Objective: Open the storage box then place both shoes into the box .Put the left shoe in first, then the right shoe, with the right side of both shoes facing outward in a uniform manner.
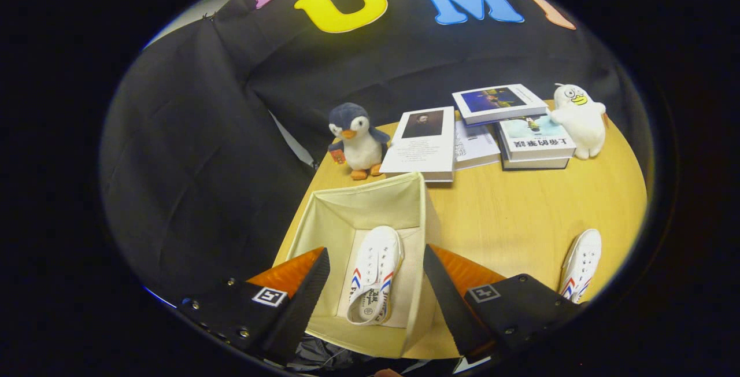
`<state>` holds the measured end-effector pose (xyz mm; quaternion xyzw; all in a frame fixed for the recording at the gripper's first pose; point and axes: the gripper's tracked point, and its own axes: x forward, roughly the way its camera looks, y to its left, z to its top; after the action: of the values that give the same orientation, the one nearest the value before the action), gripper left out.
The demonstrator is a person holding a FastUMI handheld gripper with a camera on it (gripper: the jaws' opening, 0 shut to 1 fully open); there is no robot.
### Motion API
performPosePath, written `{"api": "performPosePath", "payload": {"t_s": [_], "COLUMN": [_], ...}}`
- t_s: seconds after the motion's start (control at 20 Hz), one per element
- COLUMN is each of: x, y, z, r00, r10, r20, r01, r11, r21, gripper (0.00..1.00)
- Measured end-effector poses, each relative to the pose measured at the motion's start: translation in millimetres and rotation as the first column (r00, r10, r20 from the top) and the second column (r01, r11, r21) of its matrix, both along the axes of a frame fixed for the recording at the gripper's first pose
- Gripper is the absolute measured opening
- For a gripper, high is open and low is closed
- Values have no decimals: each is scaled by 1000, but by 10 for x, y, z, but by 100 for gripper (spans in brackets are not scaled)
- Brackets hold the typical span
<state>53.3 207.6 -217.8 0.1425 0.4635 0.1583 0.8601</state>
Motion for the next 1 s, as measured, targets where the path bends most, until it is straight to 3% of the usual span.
{"api": "performPosePath", "payload": {"t_s": [0.45, 1.0], "x": [-71, -424], "y": [-1140, -2455], "z": [-54, -428], "r00": [992, 965], "r10": [-129, -260], "r20": [-2, -41], "r01": [128, 245], "r11": [987, 943], "r21": [-92, -225], "gripper": [98, 98]}}
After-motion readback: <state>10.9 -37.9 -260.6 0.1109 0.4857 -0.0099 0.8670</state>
